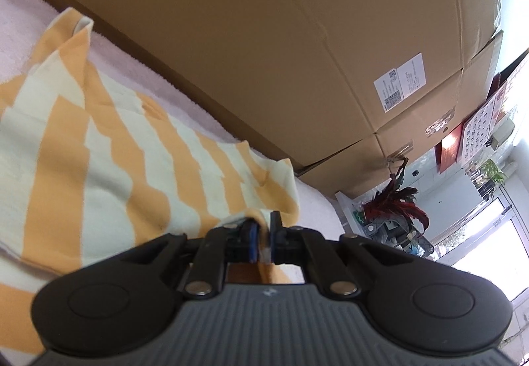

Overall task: Fold clothes
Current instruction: 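Press the folded shirt flat with both grippers, then open them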

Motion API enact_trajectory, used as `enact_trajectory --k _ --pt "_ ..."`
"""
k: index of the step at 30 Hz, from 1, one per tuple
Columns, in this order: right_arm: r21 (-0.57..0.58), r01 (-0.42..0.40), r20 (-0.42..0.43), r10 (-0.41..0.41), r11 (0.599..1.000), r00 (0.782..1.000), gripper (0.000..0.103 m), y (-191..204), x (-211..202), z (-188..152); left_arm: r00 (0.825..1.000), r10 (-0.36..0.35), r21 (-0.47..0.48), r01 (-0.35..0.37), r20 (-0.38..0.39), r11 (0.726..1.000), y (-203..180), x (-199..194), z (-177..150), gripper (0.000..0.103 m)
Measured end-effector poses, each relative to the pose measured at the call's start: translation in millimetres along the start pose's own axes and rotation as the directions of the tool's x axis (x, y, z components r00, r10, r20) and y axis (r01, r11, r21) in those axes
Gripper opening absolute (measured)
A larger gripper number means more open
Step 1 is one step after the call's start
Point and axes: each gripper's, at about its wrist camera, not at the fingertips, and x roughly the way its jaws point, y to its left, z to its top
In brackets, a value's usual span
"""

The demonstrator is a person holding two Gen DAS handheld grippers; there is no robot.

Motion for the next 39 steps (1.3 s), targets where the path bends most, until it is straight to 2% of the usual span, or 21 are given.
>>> enact_trajectory --k 8,14,26,30,34,39 --pt "-0.003 -0.008 -0.005 0.008 1.000 1.000 0.007 5.4 4.6 -0.9 0.999 0.032 -0.013 -0.031 0.025 0.999 3.6 -2.8 2.8 0.000" --pt "-0.024 0.017 -0.040 -0.018 1.000 0.999 0.007 4.7 8.4 -3.8 0.999 0.043 -0.008 -0.043 0.016 0.999 4.0 -1.1 3.2 0.000" --pt "-0.003 0.027 -0.056 -0.027 1.000 0.998 0.008 1.9 18.6 -7.1 0.997 0.074 0.007 -0.074 0.007 0.997 4.3 -0.8 2.8 0.000" --pt "0.005 0.019 -0.058 -0.019 1.000 0.998 0.011 1.3 21.5 -8.7 0.996 0.084 0.023 -0.084 0.008 0.996 2.1 -1.0 1.9 0.000" --pt "0.005 0.024 -0.107 -0.024 1.000 0.994 0.012 0.0 27.1 -13.1 0.996 0.084 0.011 -0.084 0.003 0.996 3.8 -1.7 2.8 0.000" --pt "0.004 0.030 -0.163 -0.029 1.000 0.986 0.021 -1.4 33.1 -18.2 0.997 0.077 -0.031 -0.078 -0.019 0.996 8.4 -2.5 6.3 0.008"
